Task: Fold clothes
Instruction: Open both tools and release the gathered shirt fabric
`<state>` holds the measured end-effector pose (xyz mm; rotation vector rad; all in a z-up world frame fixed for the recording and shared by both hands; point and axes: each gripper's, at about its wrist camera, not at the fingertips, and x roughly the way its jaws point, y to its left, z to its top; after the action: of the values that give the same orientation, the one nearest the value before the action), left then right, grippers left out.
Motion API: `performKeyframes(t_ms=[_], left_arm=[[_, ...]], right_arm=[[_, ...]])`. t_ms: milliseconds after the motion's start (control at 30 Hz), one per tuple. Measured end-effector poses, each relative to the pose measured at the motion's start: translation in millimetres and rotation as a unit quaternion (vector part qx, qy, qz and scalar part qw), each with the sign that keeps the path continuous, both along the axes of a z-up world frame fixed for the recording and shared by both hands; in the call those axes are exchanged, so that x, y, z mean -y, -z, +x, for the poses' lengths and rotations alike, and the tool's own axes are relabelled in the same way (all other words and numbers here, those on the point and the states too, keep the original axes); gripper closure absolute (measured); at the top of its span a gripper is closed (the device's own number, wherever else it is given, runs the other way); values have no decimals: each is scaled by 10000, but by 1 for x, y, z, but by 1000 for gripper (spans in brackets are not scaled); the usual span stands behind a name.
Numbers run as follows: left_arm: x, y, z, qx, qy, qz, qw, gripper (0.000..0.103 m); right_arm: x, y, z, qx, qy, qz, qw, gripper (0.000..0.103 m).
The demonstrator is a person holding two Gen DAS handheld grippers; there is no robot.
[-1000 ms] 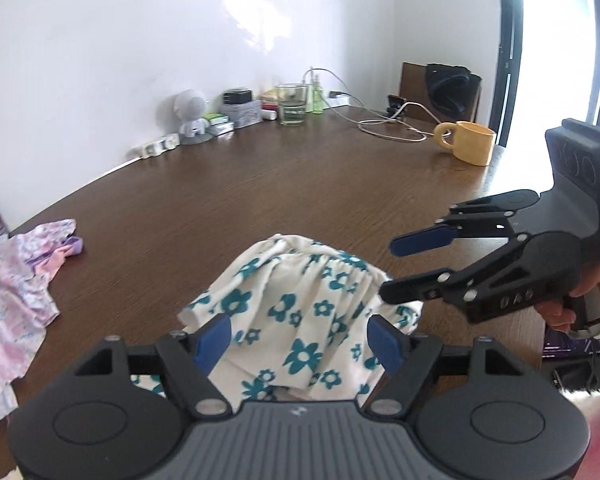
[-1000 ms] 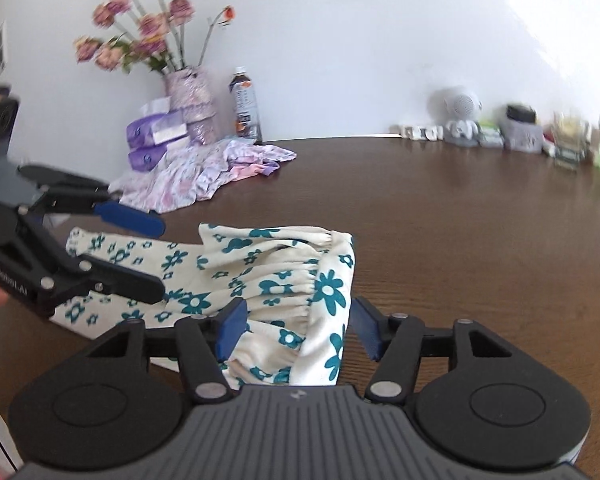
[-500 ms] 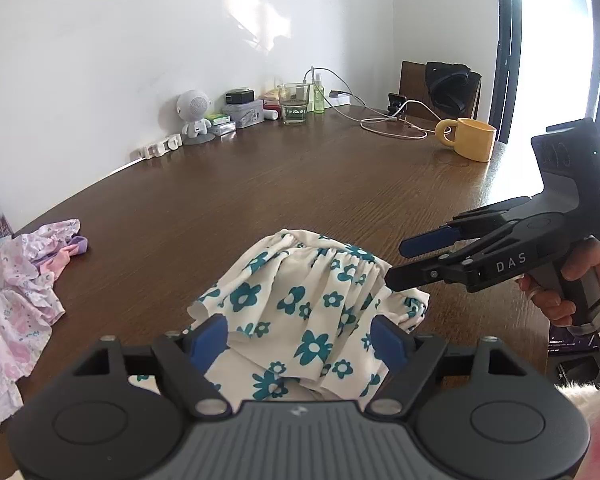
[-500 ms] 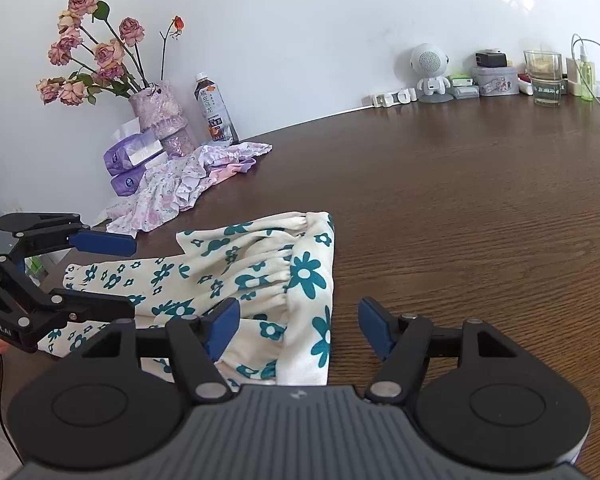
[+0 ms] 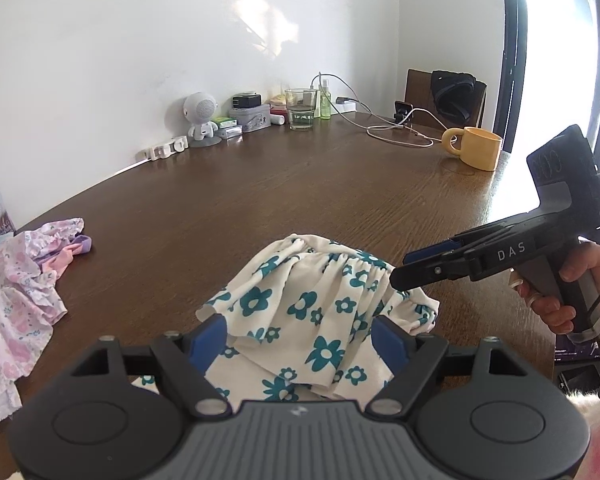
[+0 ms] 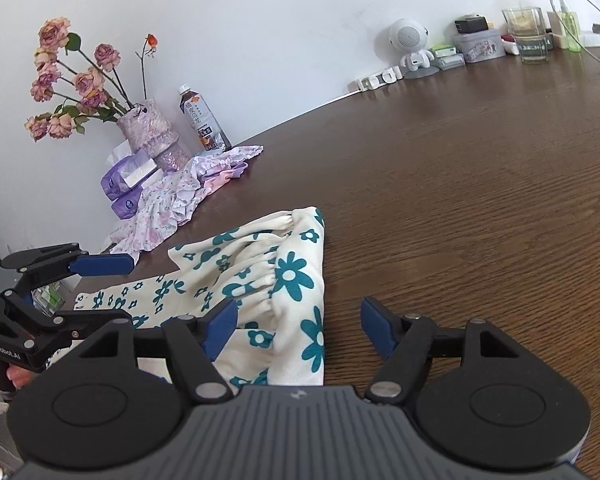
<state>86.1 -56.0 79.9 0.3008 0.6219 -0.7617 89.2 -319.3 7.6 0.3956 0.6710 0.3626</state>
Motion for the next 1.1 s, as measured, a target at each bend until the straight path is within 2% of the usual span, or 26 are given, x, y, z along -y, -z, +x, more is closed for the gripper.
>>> performKeyframes(t_ms=[200,600,900,967,1100], left_arm=[[7,-1,9,35,126,141,9998,23],[16,1,25,-34,340,153,9993,21],[20,15,42,-280,570,185,9978,21],[21,19,47,-357,621,179,9973,24],[24,31,54,-582,787,309,9947,40]], right_arm=[[1,4,4,-48,-10,95,9999,33],[6,6,11,-25,-80,238,9997,33],[14,14,24,-219,-267,850,9958,36],[15,17,29,-295,-304,1030,9938,39],[14,21,36,-453,-344,1273,9902,51]])
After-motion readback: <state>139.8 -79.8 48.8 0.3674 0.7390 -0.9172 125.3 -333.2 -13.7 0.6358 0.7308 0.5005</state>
